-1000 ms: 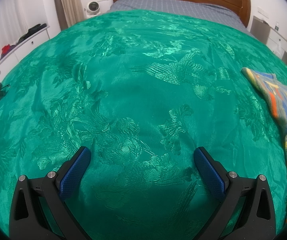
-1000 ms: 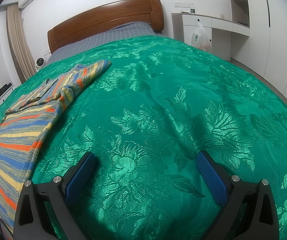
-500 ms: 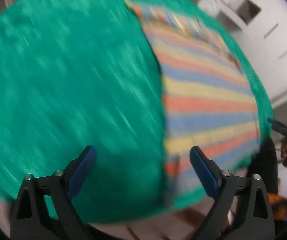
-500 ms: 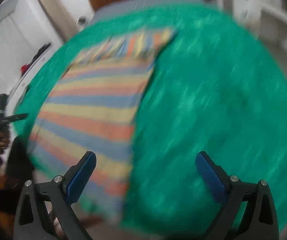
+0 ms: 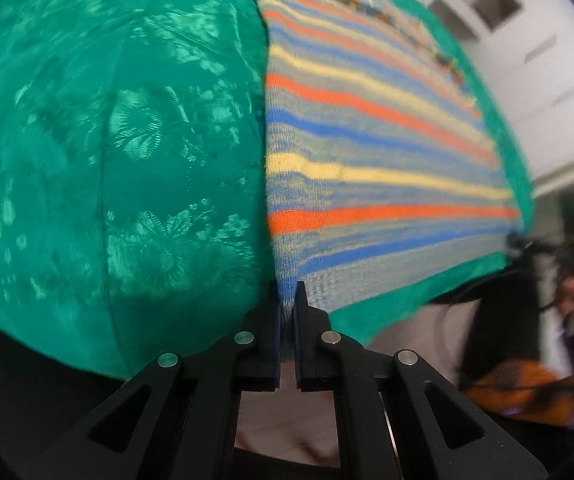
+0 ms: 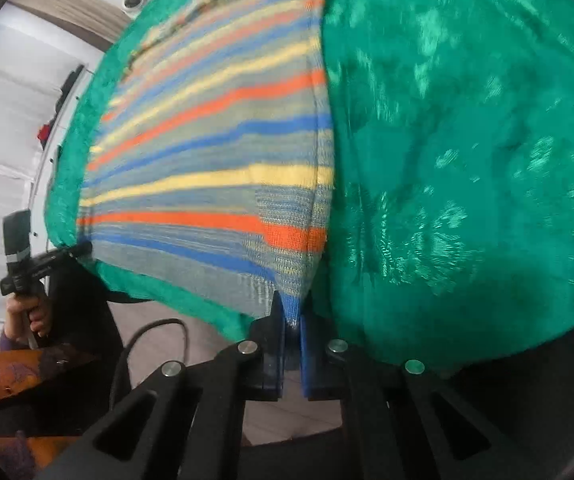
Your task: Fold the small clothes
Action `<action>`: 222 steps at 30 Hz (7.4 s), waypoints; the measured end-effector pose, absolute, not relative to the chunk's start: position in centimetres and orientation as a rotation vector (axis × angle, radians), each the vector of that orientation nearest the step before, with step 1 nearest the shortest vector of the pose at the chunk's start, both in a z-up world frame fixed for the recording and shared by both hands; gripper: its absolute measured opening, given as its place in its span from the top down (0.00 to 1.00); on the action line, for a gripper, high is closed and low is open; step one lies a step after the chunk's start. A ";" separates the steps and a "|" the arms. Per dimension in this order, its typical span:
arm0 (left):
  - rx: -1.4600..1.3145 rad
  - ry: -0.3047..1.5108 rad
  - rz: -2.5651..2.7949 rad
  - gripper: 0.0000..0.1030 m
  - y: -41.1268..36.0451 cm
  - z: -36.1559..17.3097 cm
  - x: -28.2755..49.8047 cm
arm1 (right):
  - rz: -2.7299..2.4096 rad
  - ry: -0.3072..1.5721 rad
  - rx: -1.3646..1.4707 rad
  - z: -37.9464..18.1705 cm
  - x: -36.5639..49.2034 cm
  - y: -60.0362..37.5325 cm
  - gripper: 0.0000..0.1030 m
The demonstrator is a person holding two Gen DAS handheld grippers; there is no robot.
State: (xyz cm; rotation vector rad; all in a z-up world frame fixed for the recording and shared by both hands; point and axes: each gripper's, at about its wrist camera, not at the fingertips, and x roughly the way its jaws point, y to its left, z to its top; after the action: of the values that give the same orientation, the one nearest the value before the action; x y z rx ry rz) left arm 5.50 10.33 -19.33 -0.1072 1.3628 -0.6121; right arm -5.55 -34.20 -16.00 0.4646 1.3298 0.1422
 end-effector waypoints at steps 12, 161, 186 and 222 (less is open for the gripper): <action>-0.311 1.053 -0.629 0.98 7.3 -8.9 24.9 | 0.132 0.898 0.499 -6.0 9.2 -40.1 0.95; -0.162 0.881 -0.410 0.84 1.8 -15.9 21.9 | 0.517 1.021 0.458 -11.7 40.0 -19.1 0.86; -0.187 0.900 -0.377 0.21 5.0 -13.4 26.9 | 0.416 0.943 0.204 -11.9 20.8 -22.5 0.63; 0.242 0.753 -0.053 0.01 5.4 -10.8 16.0 | -0.038 0.924 -0.158 -7.6 11.4 -16.8 0.18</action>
State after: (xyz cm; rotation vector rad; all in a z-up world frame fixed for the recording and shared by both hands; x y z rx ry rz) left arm 15.99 5.40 -10.79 0.2416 0.7534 -0.0535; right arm 11.43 -16.84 -7.56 -0.1581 0.9242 -0.0381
